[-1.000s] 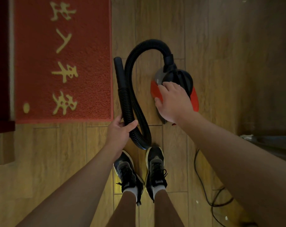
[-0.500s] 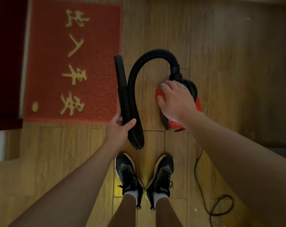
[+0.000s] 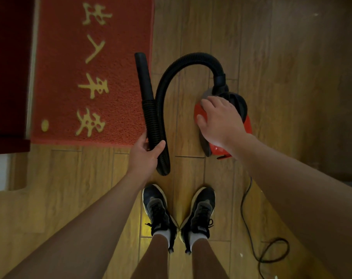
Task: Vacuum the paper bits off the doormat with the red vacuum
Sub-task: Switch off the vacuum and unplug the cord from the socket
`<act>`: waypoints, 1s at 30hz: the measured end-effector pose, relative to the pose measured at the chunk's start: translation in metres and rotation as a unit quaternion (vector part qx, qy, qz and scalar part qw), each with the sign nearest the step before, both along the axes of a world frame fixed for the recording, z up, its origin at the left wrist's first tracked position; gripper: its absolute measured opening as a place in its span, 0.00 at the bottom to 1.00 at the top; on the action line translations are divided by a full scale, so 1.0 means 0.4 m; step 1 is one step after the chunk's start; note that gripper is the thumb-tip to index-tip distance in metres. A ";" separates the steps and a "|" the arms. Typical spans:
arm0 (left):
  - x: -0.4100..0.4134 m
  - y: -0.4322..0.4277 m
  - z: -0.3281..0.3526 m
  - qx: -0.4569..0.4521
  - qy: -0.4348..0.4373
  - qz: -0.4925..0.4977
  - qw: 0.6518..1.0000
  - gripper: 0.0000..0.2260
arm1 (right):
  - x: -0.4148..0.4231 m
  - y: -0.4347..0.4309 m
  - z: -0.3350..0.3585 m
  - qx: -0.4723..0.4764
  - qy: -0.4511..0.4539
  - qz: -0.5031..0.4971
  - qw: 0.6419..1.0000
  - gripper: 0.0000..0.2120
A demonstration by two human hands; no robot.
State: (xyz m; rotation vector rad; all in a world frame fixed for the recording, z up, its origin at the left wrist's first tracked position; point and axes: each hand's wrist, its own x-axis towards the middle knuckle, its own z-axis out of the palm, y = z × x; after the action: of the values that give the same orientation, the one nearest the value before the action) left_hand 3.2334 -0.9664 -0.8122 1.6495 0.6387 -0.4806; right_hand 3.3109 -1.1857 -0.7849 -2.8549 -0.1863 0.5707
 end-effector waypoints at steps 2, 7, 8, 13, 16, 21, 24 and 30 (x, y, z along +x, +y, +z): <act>0.004 -0.004 -0.006 0.009 0.001 -0.008 1.000 0.21 | -0.001 -0.004 -0.006 -0.002 0.004 -0.003 1.000 0.23; 0.032 -0.007 -0.024 0.052 0.005 0.001 0.999 0.15 | -0.010 -0.009 -0.027 0.000 0.009 -0.010 1.000 0.22; 0.037 -0.003 -0.029 0.062 0.007 0.003 0.998 0.14 | -0.011 -0.008 -0.033 0.001 0.010 -0.011 1.000 0.23; 0.040 0.049 -0.080 0.101 0.024 0.013 0.995 0.10 | -0.011 0.012 -0.077 -0.002 0.023 -0.006 1.000 0.24; 0.032 0.083 -0.115 0.111 0.037 0.021 0.993 0.12 | -0.009 0.038 -0.110 0.000 0.027 -0.004 1.000 0.22; 0.021 0.103 -0.150 0.111 0.036 0.028 0.993 0.10 | -0.004 0.076 -0.147 0.001 0.036 0.004 0.999 0.22; 0.016 0.097 -0.159 0.105 0.027 0.018 0.994 0.09 | -0.003 0.085 -0.158 -0.006 0.043 0.004 0.999 0.21; 0.021 0.090 -0.171 0.121 0.013 -0.018 0.992 0.10 | 0.003 0.077 -0.152 0.001 0.043 0.000 0.999 0.22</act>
State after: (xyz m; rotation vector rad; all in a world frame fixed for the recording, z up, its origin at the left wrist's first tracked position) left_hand 3.2416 -0.9304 -0.8804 1.8896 0.7087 -0.4650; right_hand 3.3119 -1.1548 -0.8455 -2.8226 -0.1725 0.6906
